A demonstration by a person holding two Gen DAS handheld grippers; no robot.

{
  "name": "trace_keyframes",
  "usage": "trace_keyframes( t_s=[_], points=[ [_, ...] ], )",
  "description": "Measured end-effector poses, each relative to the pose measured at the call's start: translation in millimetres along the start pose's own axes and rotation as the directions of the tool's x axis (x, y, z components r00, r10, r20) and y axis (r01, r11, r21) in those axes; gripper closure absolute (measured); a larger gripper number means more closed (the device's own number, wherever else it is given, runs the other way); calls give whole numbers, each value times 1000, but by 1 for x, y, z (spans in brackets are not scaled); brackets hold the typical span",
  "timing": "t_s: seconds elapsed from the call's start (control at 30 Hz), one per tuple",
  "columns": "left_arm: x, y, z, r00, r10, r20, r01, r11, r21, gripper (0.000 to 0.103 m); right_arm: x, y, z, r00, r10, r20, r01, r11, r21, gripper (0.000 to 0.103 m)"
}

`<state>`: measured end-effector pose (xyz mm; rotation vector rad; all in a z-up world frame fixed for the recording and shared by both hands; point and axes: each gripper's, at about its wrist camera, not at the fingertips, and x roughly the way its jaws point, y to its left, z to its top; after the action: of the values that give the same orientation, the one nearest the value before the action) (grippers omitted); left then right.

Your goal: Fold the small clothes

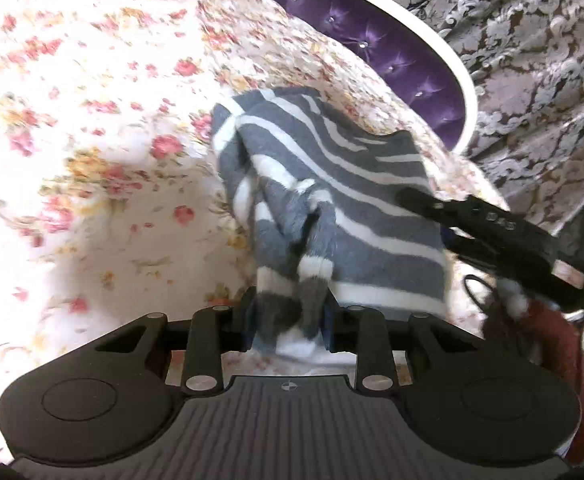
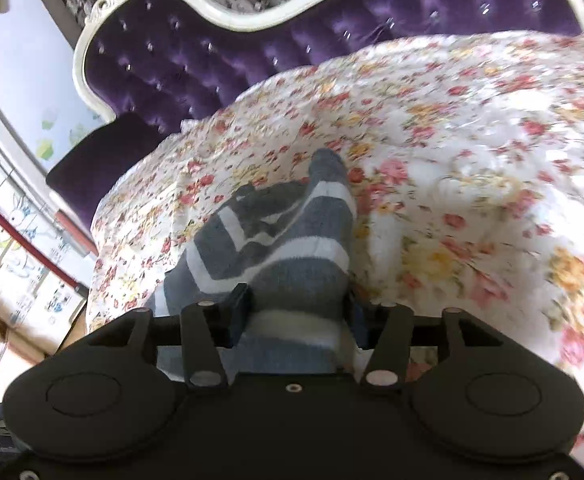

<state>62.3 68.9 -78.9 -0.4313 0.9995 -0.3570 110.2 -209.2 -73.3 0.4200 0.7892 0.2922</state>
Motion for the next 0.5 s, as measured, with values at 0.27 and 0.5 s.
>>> trace_keyframes(
  t_s=[0.27,0.5],
  points=[
    [-43,-42,-12,971,124,203,-161,971,177,69,-49,12,-18,985,-35,172,50,995,-83,40],
    [-24,-80,6,964,27,263,-104,953,285,54,-67,21,-33,975,-49,216,82,986,-144,40]
  ],
)
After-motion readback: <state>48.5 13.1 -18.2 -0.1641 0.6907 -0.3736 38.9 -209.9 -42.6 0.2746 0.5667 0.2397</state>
